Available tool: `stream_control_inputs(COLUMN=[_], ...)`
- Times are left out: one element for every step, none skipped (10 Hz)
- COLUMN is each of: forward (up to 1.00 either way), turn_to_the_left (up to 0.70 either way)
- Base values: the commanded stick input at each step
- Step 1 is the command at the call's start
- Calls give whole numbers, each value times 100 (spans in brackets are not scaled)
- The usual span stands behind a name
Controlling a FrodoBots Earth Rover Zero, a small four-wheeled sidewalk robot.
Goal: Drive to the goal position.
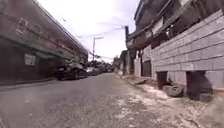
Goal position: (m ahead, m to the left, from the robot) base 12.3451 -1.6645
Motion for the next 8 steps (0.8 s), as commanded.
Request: stream_control_inputs(forward=[70,70,70,70,70,70,70,70], turn_to_the_left=[1,1,1,1,1,2,3,3])
